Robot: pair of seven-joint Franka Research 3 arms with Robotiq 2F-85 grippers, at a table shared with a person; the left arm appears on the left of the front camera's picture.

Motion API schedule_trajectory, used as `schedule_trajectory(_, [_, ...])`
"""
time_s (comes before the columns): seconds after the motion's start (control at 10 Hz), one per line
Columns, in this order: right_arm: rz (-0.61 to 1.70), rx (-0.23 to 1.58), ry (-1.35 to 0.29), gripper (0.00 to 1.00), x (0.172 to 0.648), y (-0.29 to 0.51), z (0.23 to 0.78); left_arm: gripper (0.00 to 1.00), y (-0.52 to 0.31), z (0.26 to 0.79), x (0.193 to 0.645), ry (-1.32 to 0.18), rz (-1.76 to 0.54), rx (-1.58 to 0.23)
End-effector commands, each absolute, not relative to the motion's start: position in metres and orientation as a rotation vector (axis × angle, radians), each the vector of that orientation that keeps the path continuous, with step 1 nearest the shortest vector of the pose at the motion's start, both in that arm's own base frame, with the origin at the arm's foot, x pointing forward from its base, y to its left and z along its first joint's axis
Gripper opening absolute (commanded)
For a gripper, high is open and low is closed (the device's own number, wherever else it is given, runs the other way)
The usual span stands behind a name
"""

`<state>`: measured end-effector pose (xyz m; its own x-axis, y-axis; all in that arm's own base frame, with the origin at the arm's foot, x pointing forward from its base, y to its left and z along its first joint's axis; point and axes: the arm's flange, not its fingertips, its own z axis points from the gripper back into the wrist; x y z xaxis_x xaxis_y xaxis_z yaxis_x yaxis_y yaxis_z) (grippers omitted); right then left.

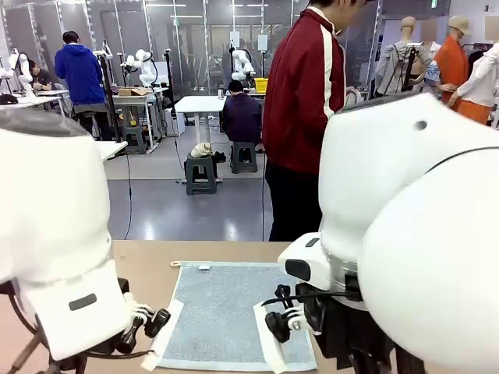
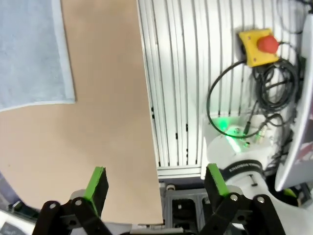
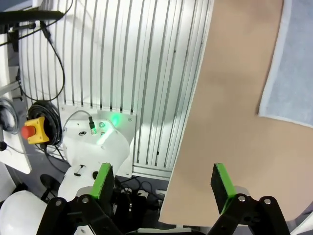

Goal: Fold the towels and place them in the basket.
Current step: When a person lays out a Towel with hook on the table, fold it in half twice.

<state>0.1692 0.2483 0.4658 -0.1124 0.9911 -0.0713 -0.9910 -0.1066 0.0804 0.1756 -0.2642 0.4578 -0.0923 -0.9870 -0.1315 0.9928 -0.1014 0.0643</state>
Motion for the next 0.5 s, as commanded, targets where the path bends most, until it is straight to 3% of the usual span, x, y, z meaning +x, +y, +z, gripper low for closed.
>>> schedule_trajectory(0.0, [1.614,0.01,0.091,1.0,0.169,0.261,0.45,1.0,-0.263,0.441,0.175,-0.001,-1.622,0.153])
schedule_trajectory(0.4, [1.492,-0.013,0.042,1.0,0.173,0.264,0.439,1.0,-0.255,0.427,0.182,-0.036,-1.536,0.117])
